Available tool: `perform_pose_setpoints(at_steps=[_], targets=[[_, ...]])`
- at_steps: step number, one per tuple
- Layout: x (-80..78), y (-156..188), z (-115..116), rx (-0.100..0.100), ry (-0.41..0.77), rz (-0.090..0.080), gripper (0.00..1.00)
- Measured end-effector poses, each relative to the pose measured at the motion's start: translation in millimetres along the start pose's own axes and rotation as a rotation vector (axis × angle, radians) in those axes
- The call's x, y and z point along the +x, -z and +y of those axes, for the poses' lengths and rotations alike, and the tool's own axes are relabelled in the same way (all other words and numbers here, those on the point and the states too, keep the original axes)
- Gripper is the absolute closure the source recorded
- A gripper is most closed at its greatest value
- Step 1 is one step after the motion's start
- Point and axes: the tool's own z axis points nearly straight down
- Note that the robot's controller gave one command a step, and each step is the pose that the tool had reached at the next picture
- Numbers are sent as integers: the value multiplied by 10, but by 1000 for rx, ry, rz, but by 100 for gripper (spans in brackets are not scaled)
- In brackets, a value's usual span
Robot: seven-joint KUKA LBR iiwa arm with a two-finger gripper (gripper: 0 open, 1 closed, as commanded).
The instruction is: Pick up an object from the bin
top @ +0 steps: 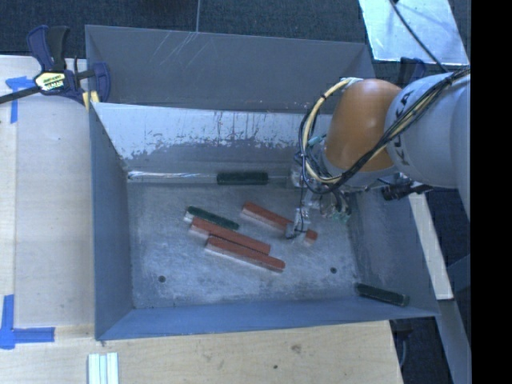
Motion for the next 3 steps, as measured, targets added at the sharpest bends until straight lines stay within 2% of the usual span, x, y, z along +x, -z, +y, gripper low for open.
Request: perform_pose_setpoints(at_steps=[1, 2, 3], targets=[[62, 344, -34, 1, 75, -11, 0], [58, 329, 53, 0, 134, -11, 0], [97, 15, 184, 1, 162, -2, 0]])
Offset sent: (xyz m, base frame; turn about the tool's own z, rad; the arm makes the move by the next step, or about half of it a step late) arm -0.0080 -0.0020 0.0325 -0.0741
